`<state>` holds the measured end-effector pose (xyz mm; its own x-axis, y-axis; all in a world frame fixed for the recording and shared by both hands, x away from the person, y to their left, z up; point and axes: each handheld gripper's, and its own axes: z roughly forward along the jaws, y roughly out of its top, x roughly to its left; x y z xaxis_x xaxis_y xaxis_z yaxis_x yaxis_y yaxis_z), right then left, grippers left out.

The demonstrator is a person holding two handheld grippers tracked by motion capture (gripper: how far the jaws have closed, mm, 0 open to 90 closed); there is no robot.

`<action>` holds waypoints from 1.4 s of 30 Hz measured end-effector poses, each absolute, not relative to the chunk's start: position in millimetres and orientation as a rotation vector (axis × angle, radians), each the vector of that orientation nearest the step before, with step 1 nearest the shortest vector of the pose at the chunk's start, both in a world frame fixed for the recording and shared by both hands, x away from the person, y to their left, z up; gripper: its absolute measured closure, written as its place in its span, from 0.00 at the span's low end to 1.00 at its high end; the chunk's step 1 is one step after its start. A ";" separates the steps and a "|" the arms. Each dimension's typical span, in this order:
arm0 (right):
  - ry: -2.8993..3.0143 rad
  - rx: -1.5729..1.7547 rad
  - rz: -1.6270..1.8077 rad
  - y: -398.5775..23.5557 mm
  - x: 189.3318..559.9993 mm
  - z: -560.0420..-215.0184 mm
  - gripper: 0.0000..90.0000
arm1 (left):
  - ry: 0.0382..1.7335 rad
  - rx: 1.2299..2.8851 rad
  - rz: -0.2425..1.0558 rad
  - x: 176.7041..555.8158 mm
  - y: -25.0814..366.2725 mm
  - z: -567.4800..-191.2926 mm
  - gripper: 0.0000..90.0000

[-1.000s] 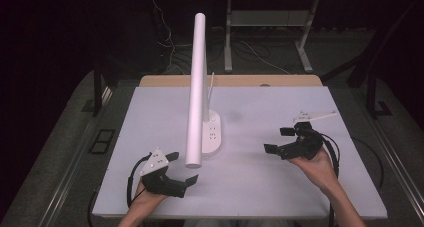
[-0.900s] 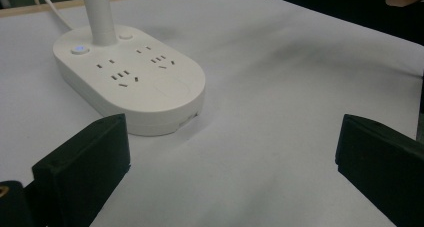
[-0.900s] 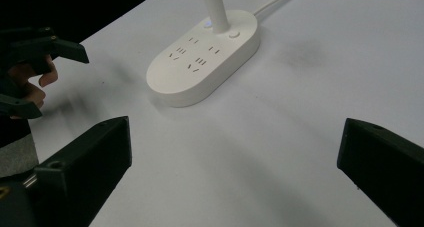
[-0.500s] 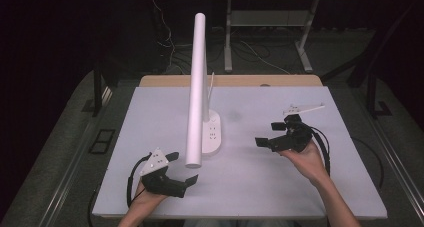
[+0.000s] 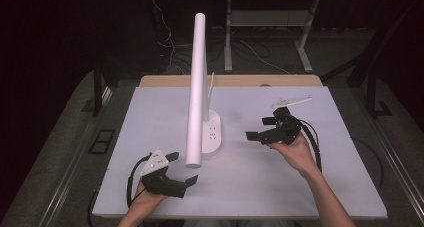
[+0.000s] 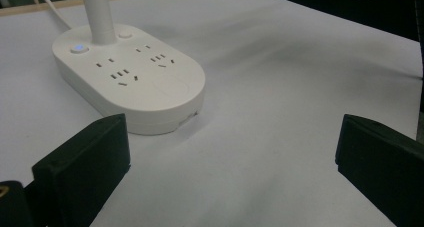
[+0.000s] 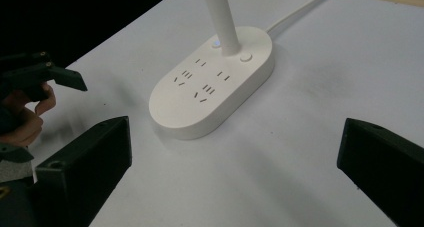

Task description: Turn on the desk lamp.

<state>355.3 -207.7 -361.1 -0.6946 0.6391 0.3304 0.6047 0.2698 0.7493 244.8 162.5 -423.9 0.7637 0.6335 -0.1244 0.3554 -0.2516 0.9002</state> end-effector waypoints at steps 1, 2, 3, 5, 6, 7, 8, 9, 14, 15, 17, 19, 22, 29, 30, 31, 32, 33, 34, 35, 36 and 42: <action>2.473 1.214 1.435 -205.9 357.1 -361.0 0.00 | 0.760 1.868 0.318 244.8 162.4 -424.1 0.00; 2.473 1.214 1.435 -205.9 357.1 -361.0 0.00 | 0.760 1.870 0.318 244.8 162.5 -424.2 0.00; 2.474 1.216 1.434 -201.9 360.8 -360.7 0.00 | 0.758 1.871 0.318 244.7 162.6 -424.2 0.00; 2.474 1.214 1.434 -198.6 364.5 -360.1 0.00 | 0.758 1.868 0.318 244.5 162.6 -424.0 0.00; 2.472 1.218 1.433 -197.4 365.6 -359.7 0.00 | 0.759 1.867 0.318 244.5 162.7 -424.0 0.00; 2.472 1.218 1.433 -197.4 365.6 -359.7 0.00 | 0.760 1.866 0.318 244.5 162.8 -424.0 0.00; 2.472 1.219 1.428 -193.9 368.5 -358.6 0.00 | 0.761 1.866 0.323 244.5 163.0 -424.0 0.00; 2.472 1.219 1.428 -193.9 368.5 -358.6 0.00 | 0.761 1.866 0.323 244.5 163.0 -424.0 0.00; 2.478 1.216 1.407 -183.3 377.5 -357.5 0.00 | 0.761 1.864 0.323 244.3 163.5 -423.8 0.00; 2.479 1.221 1.407 -181.7 379.2 -357.4 0.00 | 0.760 1.866 0.323 244.3 163.8 -423.6 0.00; 2.479 1.226 1.413 -178.3 382.6 -357.2 0.00 | 0.762 1.863 0.323 244.1 164.2 -423.5 0.00; 2.479 1.233 1.412 -176.6 384.1 -357.0 0.00 | 0.764 1.860 0.323 244.0 164.3 -423.6 0.00; 2.481 1.235 1.403 -171.7 389.6 -356.7 0.00 | 0.763 1.860 0.322 244.1 164.4 -423.6 0.00; 2.461 1.266 1.431 -165.8 400.8 -359.4 0.01 | 0.766 1.856 0.325 244.0 165.1 -423.4 0.00; 2.457 1.281 1.431 -164.3 403.6 -360.2 0.01 | 0.770 1.851 0.323 244.1 164.8 -423.6 0.00; 2.456 1.281 1.433 -163.1 405.3 -360.6 0.01 | 0.769 1.852 0.323 244.1 165.0 -423.5 0.00; 2.459 1.283 1.426 -162.0 406.9 -360.7 0.01 | 0.769 1.852 0.323 244.1 165.0 -423.5 0.00; 2.459 1.285 1.426 -160.5 408.6 -360.5 0.01 | 0.768 1.856 0.324 244.2 165.5 -423.4 0.00; 2.460 1.287 1.428 -158.9 410.1 -360.0 0.01 | 0.768 1.857 0.324 244.3 165.6 -423.5 0.00; 2.459 1.286 1.428 -157.2 411.6 -359.6 0.01 | 0.768 1.857 0.324 244.3 165.6 -423.5 0.00; 2.458 1.281 1.431 -155.4 413.2 -359.6 0.01 | 0.769 1.857 0.324 244.4 165.6 -423.6 0.00; 2.462 1.280 1.401 -147.1 420.9 -361.2 0.01 | 0.762 1.860 0.321 244.6 165.2 -424.0 0.00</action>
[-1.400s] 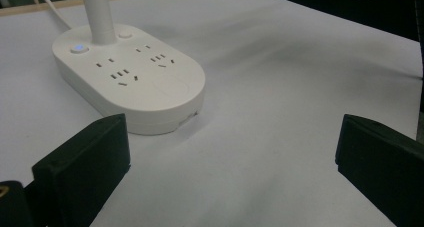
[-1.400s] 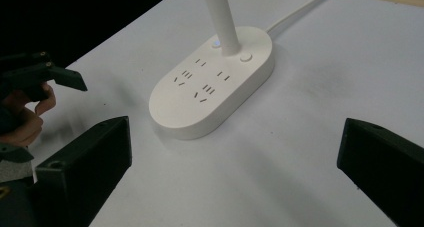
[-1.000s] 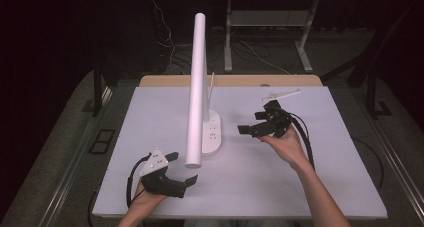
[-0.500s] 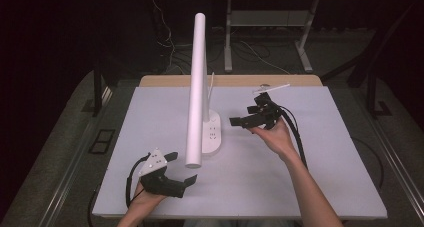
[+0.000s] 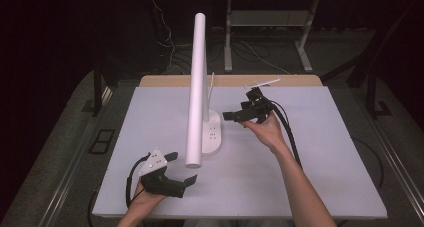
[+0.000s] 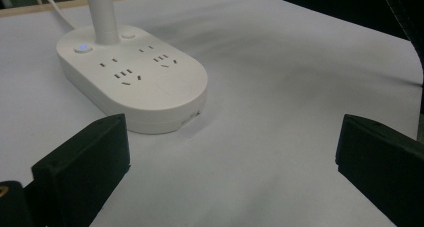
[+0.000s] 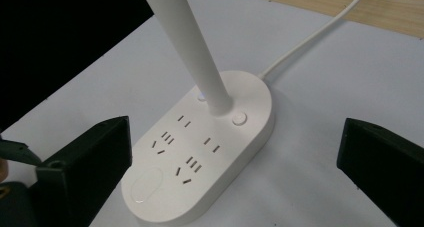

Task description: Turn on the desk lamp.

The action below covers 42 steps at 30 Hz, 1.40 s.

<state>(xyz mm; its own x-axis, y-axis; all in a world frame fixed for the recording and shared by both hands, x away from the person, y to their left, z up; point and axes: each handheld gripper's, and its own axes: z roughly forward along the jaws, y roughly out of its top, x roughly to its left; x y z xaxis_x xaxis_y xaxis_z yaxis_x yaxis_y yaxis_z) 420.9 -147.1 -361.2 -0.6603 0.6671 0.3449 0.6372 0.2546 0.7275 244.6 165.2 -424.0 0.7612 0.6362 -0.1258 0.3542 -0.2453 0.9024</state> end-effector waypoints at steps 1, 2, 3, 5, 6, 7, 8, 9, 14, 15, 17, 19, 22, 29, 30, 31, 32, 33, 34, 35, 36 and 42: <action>2.462 1.275 1.397 -145.8 422.4 -362.0 0.01 | 0.761 1.860 0.321 244.6 165.1 -424.1 0.00; 2.462 1.275 1.397 -145.8 422.4 -362.0 0.01 | 0.760 1.860 0.321 244.6 165.1 -424.1 0.00; 2.458 1.281 1.393 -143.8 425.2 -362.7 0.01 | 0.760 1.860 0.321 244.6 165.2 -424.0 0.00; 2.450 1.280 1.393 -142.3 428.2 -363.6 0.03 | 0.760 1.860 0.323 244.7 165.5 -423.8 0.00; 2.450 1.280 1.393 -142.3 428.2 -363.6 0.03 | 0.762 1.859 0.322 244.6 165.7 -423.7 0.00; 2.433 1.279 1.409 -142.2 429.9 -364.0 0.07 | 0.763 1.857 0.321 244.5 165.9 -423.6 0.00; 2.433 1.279 1.409 -142.2 429.9 -364.0 0.07 | 0.763 1.857 0.321 244.5 166.1 -423.6 0.00; 2.425 1.316 1.411 -141.8 432.2 -364.7 0.07 | 0.759 1.857 0.323 244.8 166.4 -423.5 0.00; 2.423 1.309 1.387 -141.8 439.1 -367.8 0.17 | 0.762 1.851 0.319 245.0 166.4 -423.7 0.00; 2.433 1.311 1.388 -142.2 442.0 -368.2 0.22 | 0.762 1.852 0.320 245.2 166.5 -423.8 0.00; 2.439 1.312 1.403 -141.0 443.7 -368.1 0.26 | 0.761 1.853 0.321 245.3 166.6 -423.8 0.00; 2.453 1.293 1.394 -138.7 446.3 -368.0 0.32 | 0.762 1.850 0.320 245.1 166.4 -423.9 0.00; 2.438 1.280 1.409 -134.7 449.4 -369.0 0.38 | 0.758 1.858 0.322 245.1 166.8 -423.7 0.00; 2.441 1.295 1.386 -126.9 458.7 -377.4 0.47 | 0.761 1.854 0.324 244.7 167.7 -423.3 0.00; 2.438 1.302 1.388 -126.0 459.8 -379.1 0.49 | 0.761 1.854 0.324 244.7 167.7 -423.3 0.00; 2.441 1.309 1.392 -125.0 460.7 -380.7 0.52 | 0.760 1.855 0.324 244.7 167.5 -423.4 0.00; 2.440 1.310 1.396 -124.1 461.6 -382.5 0.54 | 0.759 1.855 0.323 244.6 167.3 -423.4 0.00; 2.440 1.310 1.396 -124.1 461.6 -382.5 0.54 | 0.758 1.856 0.323 244.7 167.4 -423.3 0.00; 2.438 1.315 1.398 -123.1 462.4 -384.2 0.56 | 0.758 1.856 0.323 244.6 167.5 -423.3 0.00; 2.433 1.328 1.408 -121.8 463.9 -387.9 0.60 | 0.757 1.856 0.324 244.7 167.6 -423.2 0.00; 2.436 1.333 1.409 -121.3 464.5 -389.9 0.62 | 0.757 1.855 0.325 244.7 168.1 -423.2 0.00; 2.459 1.345 1.395 -115.3 466.7 -399.5 0.68 | 0.758 1.850 0.325 245.0 168.4 -423.0 0.00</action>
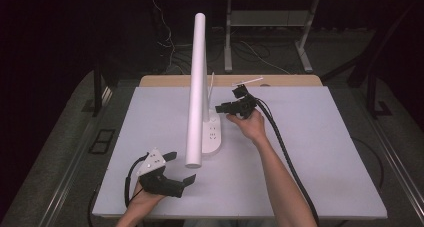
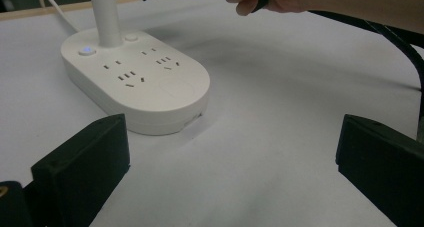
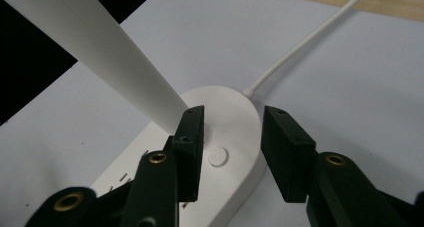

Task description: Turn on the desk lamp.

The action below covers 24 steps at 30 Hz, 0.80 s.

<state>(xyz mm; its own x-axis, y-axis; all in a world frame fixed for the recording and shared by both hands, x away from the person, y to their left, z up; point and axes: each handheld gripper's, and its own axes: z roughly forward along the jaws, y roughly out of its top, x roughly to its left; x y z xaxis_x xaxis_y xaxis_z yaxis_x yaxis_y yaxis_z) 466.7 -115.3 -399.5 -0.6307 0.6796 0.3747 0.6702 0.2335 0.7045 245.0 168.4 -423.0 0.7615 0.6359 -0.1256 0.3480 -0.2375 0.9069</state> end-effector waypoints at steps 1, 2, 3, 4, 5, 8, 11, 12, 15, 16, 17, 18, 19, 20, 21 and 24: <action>2.464 1.358 1.392 -112.8 466.8 -401.8 0.68 | 0.757 1.851 0.325 245.2 168.7 -422.9 0.00; 2.468 1.355 1.392 -111.5 467.2 -403.7 0.69 | 0.760 1.849 0.326 245.4 168.9 -422.9 0.00; 2.472 1.353 1.389 -110.4 467.4 -405.2 0.70 | 0.760 1.849 0.326 245.4 168.9 -422.9 0.00; 2.472 1.353 1.389 -110.4 467.4 -405.2 0.70 | 0.762 1.847 0.327 245.4 169.0 -422.9 0.00; 2.485 1.356 1.384 -108.6 467.9 -407.9 0.74 | 0.761 1.846 0.329 245.5 169.3 -422.9 0.00; 2.490 1.358 1.385 -106.6 468.0 -410.2 0.77 | 0.763 1.846 0.329 245.6 169.5 -422.9 0.00; 2.514 1.357 1.381 -102.6 468.1 -415.2 0.86 | 0.762 1.846 0.330 245.7 169.5 -422.9 0.00; 2.514 1.357 1.381 -102.6 468.1 -415.2 0.86 | 0.762 1.846 0.330 245.7 169.5 -423.0 0.00; 2.532 1.353 1.380 -98.5 468.4 -420.2 0.92 | 0.764 1.844 0.331 245.8 169.6 -422.9 0.00; 2.535 1.363 1.375 -97.5 468.4 -421.0 0.94 | 0.766 1.844 0.331 245.8 169.9 -422.8 0.00; 2.536 1.362 1.370 -96.8 468.5 -422.2 0.96 | 0.766 1.844 0.331 245.8 170.0 -422.7 0.00; 2.536 1.364 1.369 -96.1 468.7 -423.5 0.97 | 0.766 1.844 0.332 245.7 170.0 -422.7 0.00; 2.539 1.372 1.366 -95.6 468.9 -424.1 0.99 | 0.766 1.844 0.332 245.7 170.0 -422.7 0.00; 2.538 1.377 1.363 -95.0 468.9 -425.0 0.99 | 0.766 1.844 0.331 245.7 169.9 -422.7 0.00; 2.540 1.378 1.360 -94.7 469.2 -425.8 0.99 | 0.766 1.844 0.331 245.7 169.9 -422.7 0.00; 2.547 1.383 1.371 -94.6 469.7 -428.4 0.99 | 0.765 1.844 0.332 245.7 169.7 -422.8 0.00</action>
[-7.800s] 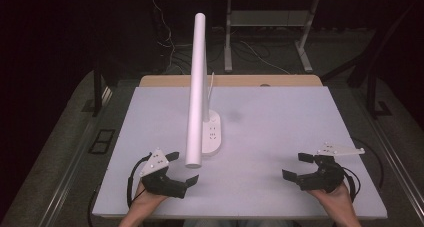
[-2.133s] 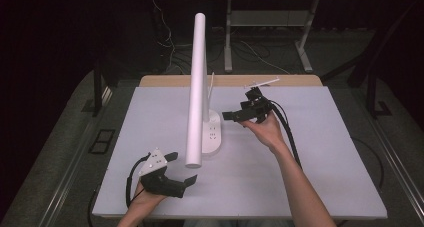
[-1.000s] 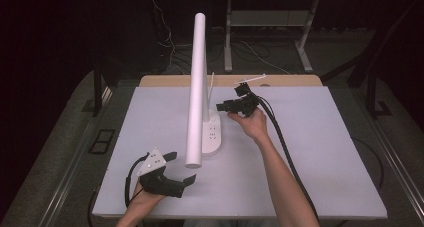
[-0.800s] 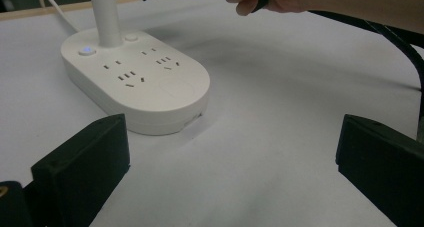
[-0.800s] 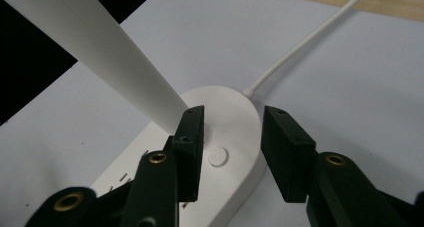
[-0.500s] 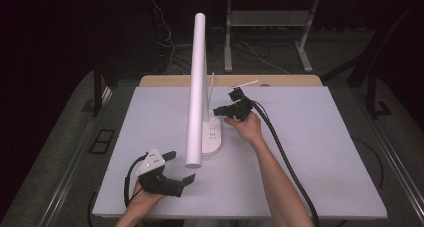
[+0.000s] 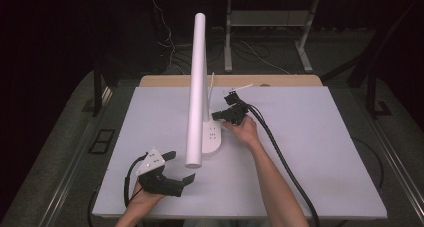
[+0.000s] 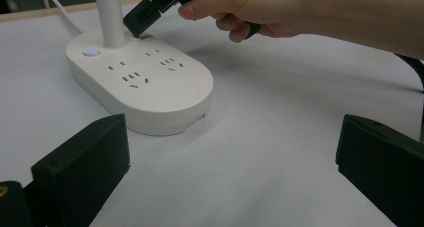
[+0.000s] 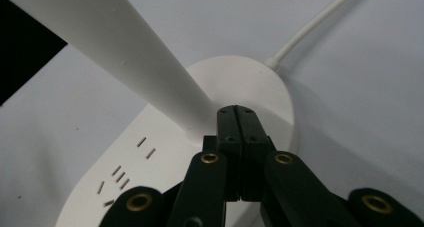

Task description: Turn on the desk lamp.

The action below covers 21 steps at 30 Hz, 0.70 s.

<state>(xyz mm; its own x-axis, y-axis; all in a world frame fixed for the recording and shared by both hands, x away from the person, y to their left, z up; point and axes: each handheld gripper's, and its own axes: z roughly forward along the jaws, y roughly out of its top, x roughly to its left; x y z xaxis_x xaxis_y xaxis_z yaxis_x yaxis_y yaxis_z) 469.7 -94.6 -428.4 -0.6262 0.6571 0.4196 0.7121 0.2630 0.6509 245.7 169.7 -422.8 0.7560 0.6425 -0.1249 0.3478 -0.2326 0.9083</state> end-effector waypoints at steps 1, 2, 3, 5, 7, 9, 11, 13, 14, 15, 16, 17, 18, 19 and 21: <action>-2.436 -1.326 -1.318 -94.5 469.8 -428.8 0.99 | 0.766 1.844 0.331 245.6 169.7 -422.8 0.00; -2.436 -1.326 -1.318 -94.5 469.8 -428.8 0.99 | 0.766 1.845 0.332 245.6 169.8 -422.7 0.00; -2.426 -1.329 -1.322 -94.0 470.2 -429.5 0.99 | 0.766 1.845 0.333 245.6 169.8 -422.7 0.00; -2.414 -1.329 -1.325 -94.2 470.4 -430.2 0.99 | 0.766 1.845 0.334 245.5 169.7 -422.8 0.00; -2.413 -1.327 -1.327 -94.4 470.5 -430.4 0.99 | 0.766 1.847 0.334 245.5 169.5 -422.8 0.00; -2.422 -1.325 -1.327 -94.1 470.7 -430.5 0.99 | 0.765 1.847 0.333 245.5 169.2 -422.9 0.00; -2.423 -1.327 -1.325 -94.1 470.5 -430.6 0.99 | 0.766 1.849 0.331 245.4 169.0 -423.1 0.00; -2.401 -1.347 -1.336 -94.3 470.0 -432.0 0.99 | 0.764 1.851 0.333 245.4 168.9 -423.2 0.00; -2.396 -1.351 -1.337 -94.7 470.0 -432.5 0.99 | 0.764 1.851 0.333 245.4 168.9 -423.2 0.00; -2.400 -1.353 -1.337 -94.5 469.8 -432.9 0.99 | 0.765 1.851 0.334 245.4 169.0 -423.1 0.00; -2.401 -1.356 -1.333 -94.2 469.6 -432.5 0.99 | 0.765 1.851 0.334 245.4 169.0 -423.0 0.00; -2.408 -1.355 -1.336 -93.7 469.4 -432.4 0.99 | 0.766 1.850 0.335 245.4 169.1 -422.9 0.00; -2.406 -1.357 -1.334 -93.5 468.9 -432.2 0.99 | 0.768 1.848 0.335 245.4 169.1 -422.9 0.00; -2.396 -1.363 -1.338 -93.9 468.5 -432.5 0.99 | 0.769 1.846 0.336 245.5 169.2 -422.9 0.00; -2.385 -1.367 -1.346 -94.8 468.2 -433.3 0.99 | 0.771 1.844 0.335 245.3 169.8 -422.6 0.00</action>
<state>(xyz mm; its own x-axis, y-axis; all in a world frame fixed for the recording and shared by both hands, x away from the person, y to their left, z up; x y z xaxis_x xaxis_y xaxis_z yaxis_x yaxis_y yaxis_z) 468.2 -94.8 -433.3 -0.5987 0.6591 0.4551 0.7303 0.2156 0.6482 245.3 169.8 -422.6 0.7524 0.6468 -0.1251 0.3499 -0.2315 0.9077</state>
